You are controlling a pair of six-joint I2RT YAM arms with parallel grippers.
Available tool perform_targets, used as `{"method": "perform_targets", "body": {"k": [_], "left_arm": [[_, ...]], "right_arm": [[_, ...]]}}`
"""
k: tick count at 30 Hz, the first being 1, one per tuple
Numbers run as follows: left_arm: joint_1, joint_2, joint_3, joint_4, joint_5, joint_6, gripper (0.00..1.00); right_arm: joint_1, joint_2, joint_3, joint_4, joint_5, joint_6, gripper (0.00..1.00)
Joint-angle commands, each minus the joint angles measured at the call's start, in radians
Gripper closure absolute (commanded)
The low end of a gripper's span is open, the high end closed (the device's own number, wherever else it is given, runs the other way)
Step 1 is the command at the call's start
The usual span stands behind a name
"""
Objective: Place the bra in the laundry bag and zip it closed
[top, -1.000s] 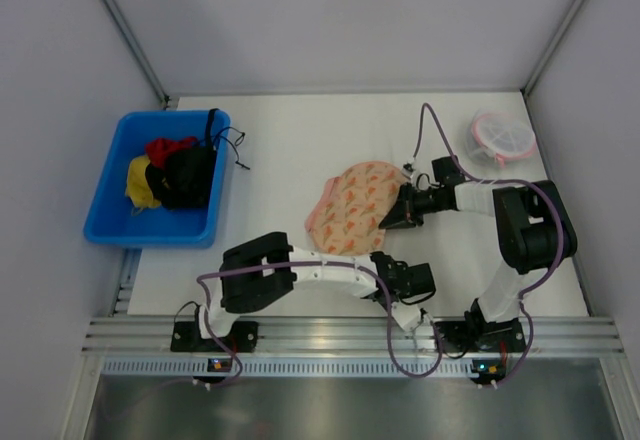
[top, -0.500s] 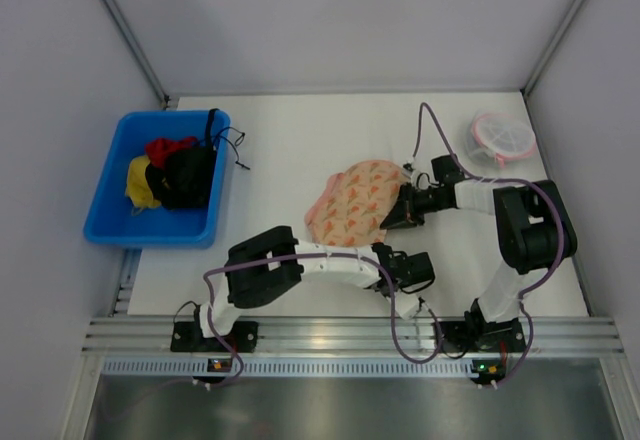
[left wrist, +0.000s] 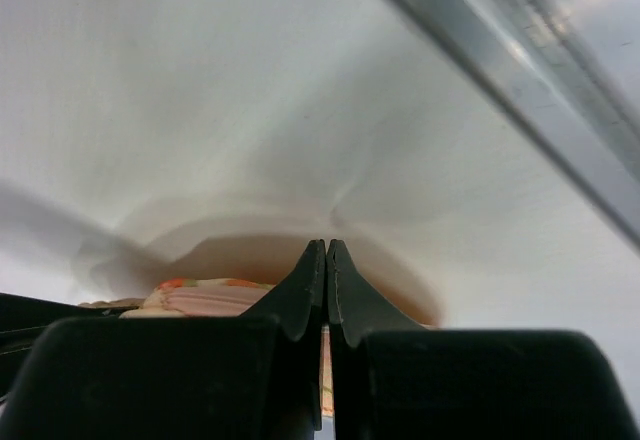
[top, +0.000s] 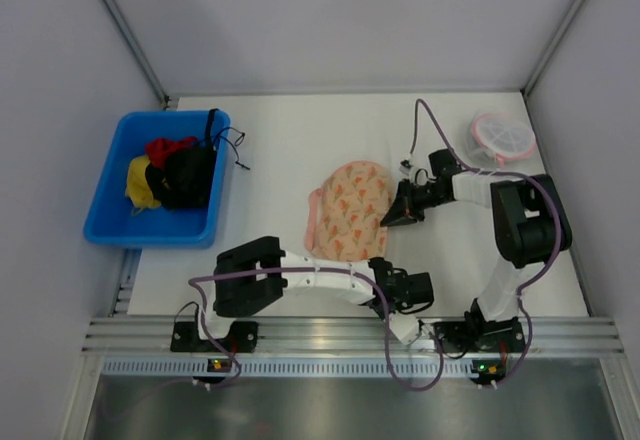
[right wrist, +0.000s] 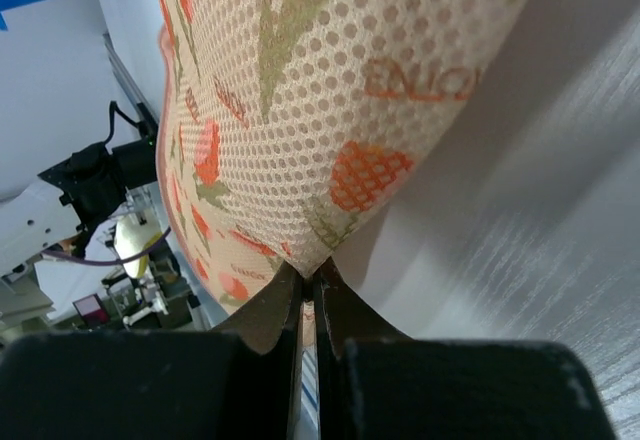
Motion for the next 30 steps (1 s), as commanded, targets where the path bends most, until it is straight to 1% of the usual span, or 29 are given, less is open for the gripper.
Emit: {"method": "perform_targets", "body": {"k": [1,4,6,7,8,9,10,11,13,15,16,20,23,26,27,29,30], "left_arm": [[-0.037,-0.083,-0.015,-0.084,0.119,-0.084,1.00],[-0.035,-0.100,-0.020,-0.081,0.119,-0.109,1.00],[-0.020,-0.090,-0.006,-0.067,0.099,-0.118,1.00],[-0.008,-0.074,0.018,-0.064,0.094,-0.118,1.00],[0.018,-0.066,0.037,-0.061,0.090,-0.120,1.00],[0.030,-0.055,0.054,-0.055,0.077,-0.126,1.00],[0.044,-0.035,0.092,-0.055,0.077,-0.126,1.00],[0.070,-0.028,0.109,-0.055,0.076,-0.124,1.00],[0.101,-0.008,0.155,-0.047,0.070,-0.121,1.00],[0.116,0.005,0.181,-0.044,0.070,-0.111,1.00],[0.122,0.014,0.198,-0.041,0.071,-0.107,1.00],[0.147,0.031,0.218,-0.009,0.070,-0.092,1.00],[0.156,0.046,0.233,0.005,0.062,-0.094,1.00],[0.156,0.046,0.233,0.022,0.062,-0.095,1.00],[0.158,0.045,0.233,0.024,0.063,-0.097,1.00],[0.158,0.043,0.232,0.027,0.068,-0.100,1.00],[0.158,0.040,0.230,0.028,0.073,-0.100,1.00]], "right_arm": [[-0.003,0.014,0.078,0.031,0.032,-0.039,1.00],[-0.004,0.020,0.112,0.018,0.032,-0.049,1.00],[-0.003,0.020,0.141,-0.027,0.004,-0.072,1.00],[-0.004,0.023,0.155,-0.054,-0.006,-0.092,0.96],[-0.004,0.023,0.168,-0.141,-0.007,-0.141,0.84],[-0.004,0.023,0.190,-0.180,-0.007,-0.170,0.72],[-0.006,0.017,0.196,-0.224,-0.007,-0.198,0.50],[-0.010,0.008,0.196,-0.252,-0.003,-0.238,0.41],[-0.021,-0.016,0.182,-0.326,0.005,-0.281,0.28],[-0.024,-0.026,0.170,-0.395,0.005,-0.334,0.25],[-0.023,-0.027,0.164,-0.410,-0.006,-0.357,0.25],[-0.015,-0.015,0.110,-0.436,-0.079,-0.361,0.27],[0.005,0.014,0.095,-0.436,-0.134,-0.361,0.32],[0.027,0.042,0.102,-0.439,-0.164,-0.356,0.43],[0.030,0.057,0.107,-0.443,-0.185,-0.353,0.49],[0.036,0.077,0.124,-0.450,-0.219,-0.351,0.54],[0.036,0.092,0.127,-0.452,-0.227,-0.353,0.62]]}}
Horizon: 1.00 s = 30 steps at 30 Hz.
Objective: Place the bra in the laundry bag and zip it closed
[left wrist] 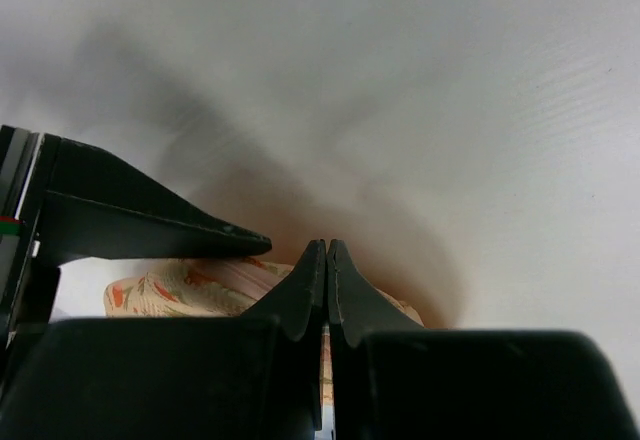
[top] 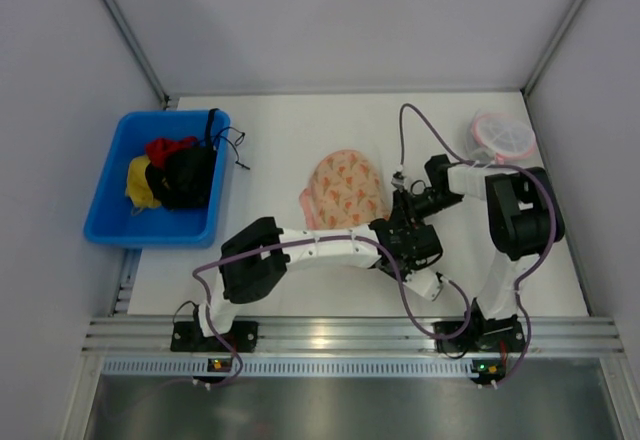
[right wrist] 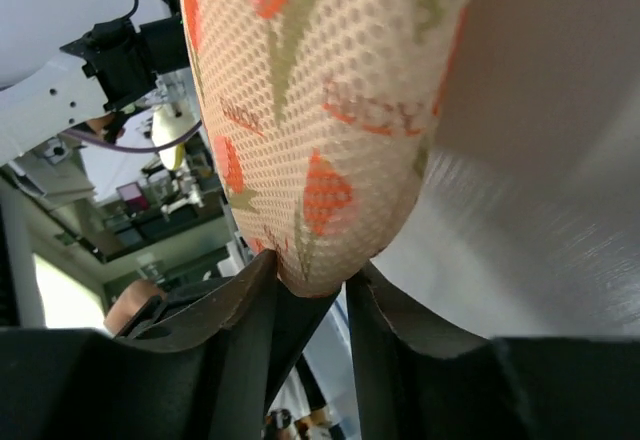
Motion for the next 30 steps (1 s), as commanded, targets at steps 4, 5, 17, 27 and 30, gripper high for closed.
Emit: {"method": "perform_targets", "body": {"k": [4,5,17,27,30], "left_arm": [[0.000,-0.030,0.027,0.042,0.049,-0.018,1.00],[0.000,-0.036,0.018,0.042,0.056,-0.021,1.00],[-0.054,-0.153,-0.153,0.041,0.119,-0.056,1.00],[-0.103,-0.277,-0.327,0.039,0.159,-0.085,1.00],[-0.103,-0.309,-0.367,0.040,0.159,-0.069,1.00]], "right_arm": [[0.022,0.052,0.047,-0.020,-0.089,-0.016,0.92],[0.022,0.053,0.050,-0.020,-0.074,-0.016,0.98],[-0.032,0.041,0.059,0.079,0.020,0.069,1.00],[-0.073,0.073,0.109,0.074,0.081,0.054,1.00],[-0.083,0.076,0.120,0.068,0.103,0.056,1.00]]}}
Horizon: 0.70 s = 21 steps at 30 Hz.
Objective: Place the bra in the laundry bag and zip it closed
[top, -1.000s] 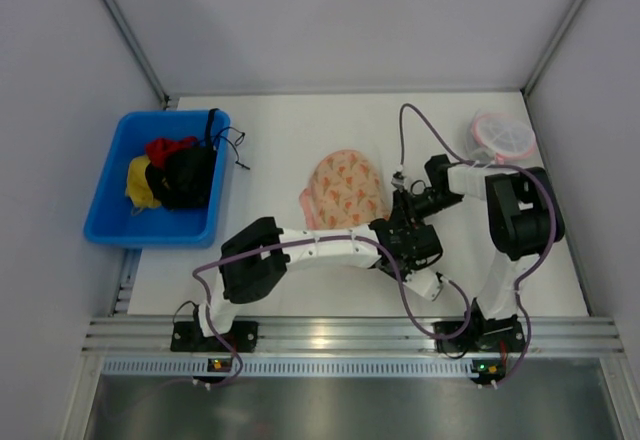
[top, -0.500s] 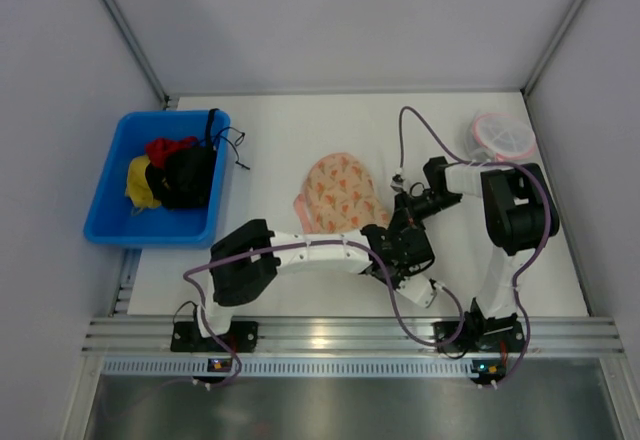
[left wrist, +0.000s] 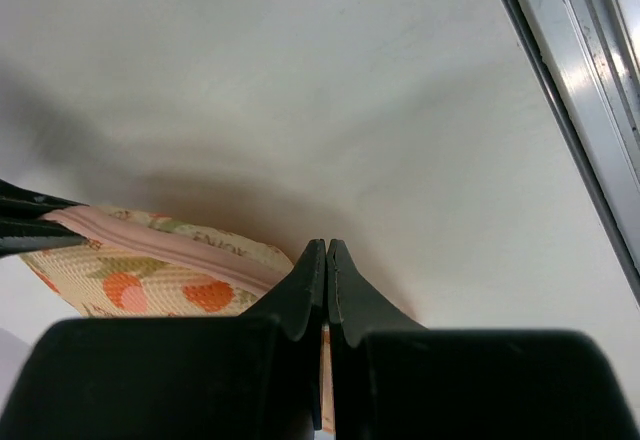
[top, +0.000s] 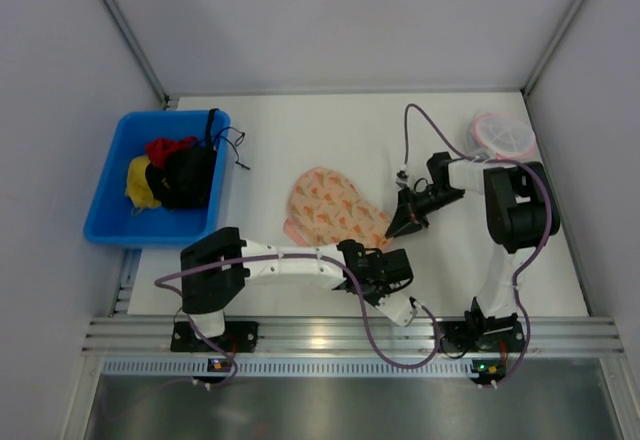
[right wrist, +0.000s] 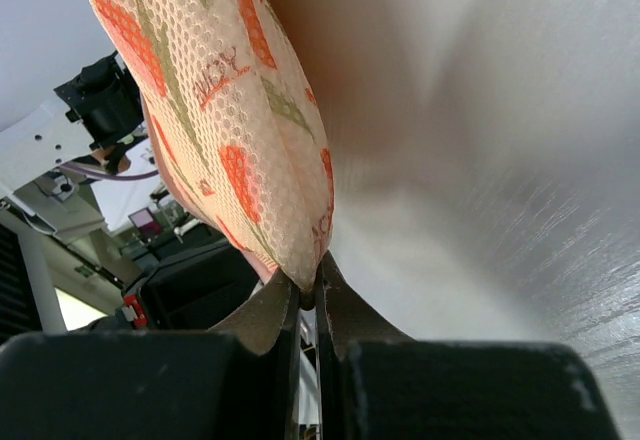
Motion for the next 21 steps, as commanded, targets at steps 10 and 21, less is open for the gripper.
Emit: {"method": "perform_targets", "body": {"k": [10,21], "left_arm": [[-0.024,-0.147,0.033,0.025,0.081,-0.116,0.63],[0.284,-0.503,-0.096,0.245,0.149,-0.621,0.20]], "right_arm": [[-0.045,0.024,0.130,-0.014,0.114,-0.156,1.00],[-0.045,-0.026,0.205,-0.084,0.206,-0.222,0.35]]}}
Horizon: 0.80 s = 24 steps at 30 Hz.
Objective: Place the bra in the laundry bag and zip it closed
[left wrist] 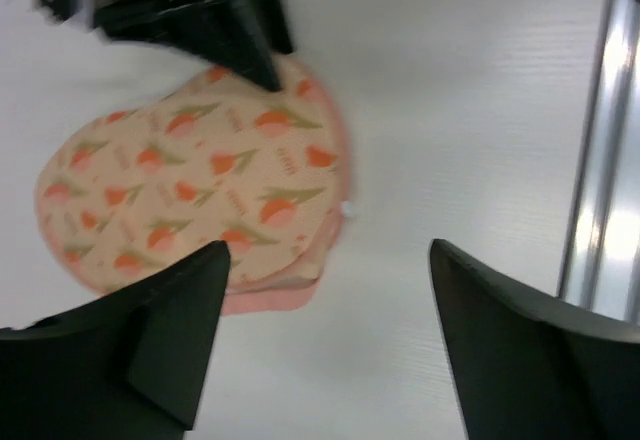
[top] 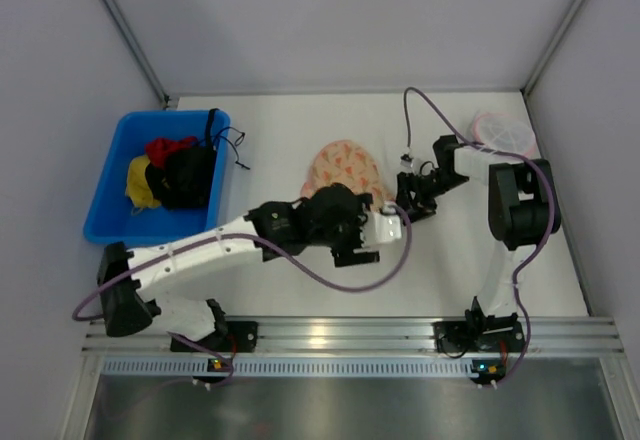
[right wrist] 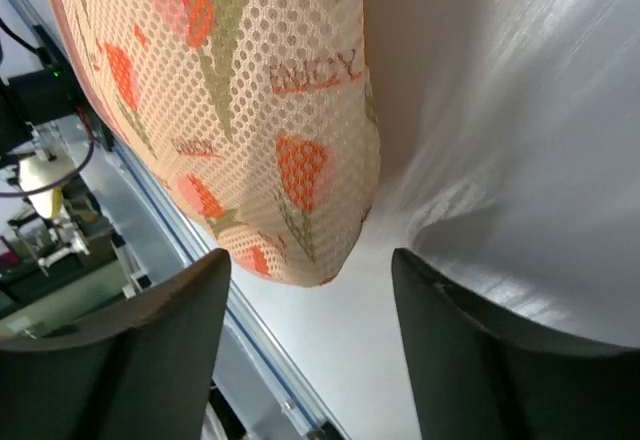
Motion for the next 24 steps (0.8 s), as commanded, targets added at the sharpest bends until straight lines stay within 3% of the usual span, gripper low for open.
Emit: {"method": "perform_targets", "body": {"k": [1,2,5,9,11,13,17,22,24], "left_arm": [[0.174,-0.118,-0.063,0.134,0.012,-0.273,0.14],[0.209,-0.156,-0.100,0.149,-0.003,-0.299,0.02],[0.324,-0.195,-0.139,0.185,0.000,-0.450,0.02],[0.567,-0.212,-0.227,0.177,0.387,-0.725,0.02],[0.641,-0.244,-0.302,0.284,0.475,-0.881,0.02],[0.666,-0.296,-0.427,0.478,0.541,-1.047,0.02],[0.674,-0.322,-0.582,0.804,0.531,-1.320,0.02],[0.671,-0.210,-0.639,0.959,0.512,-1.486,0.02],[0.671,-0.175,-0.663,1.025,0.503,-1.544,0.02]], "right_arm": [[-0.006,-0.055,0.079,-0.050,0.050,-0.051,0.32],[-0.006,-0.069,0.092,-0.060,0.075,-0.059,0.29],[-0.006,-0.106,0.131,-0.097,0.129,-0.079,0.21],[-0.008,-0.181,0.155,-0.068,0.152,-0.048,0.23],[-0.004,-0.207,0.178,-0.027,0.106,-0.002,0.25],[0.009,-0.195,0.217,-0.007,0.065,0.027,0.25],[0.066,-0.131,0.264,0.054,0.060,0.085,0.25],[0.137,-0.023,0.275,0.159,0.048,0.133,0.31],[0.153,0.000,0.255,0.217,0.029,0.185,0.38]]}}
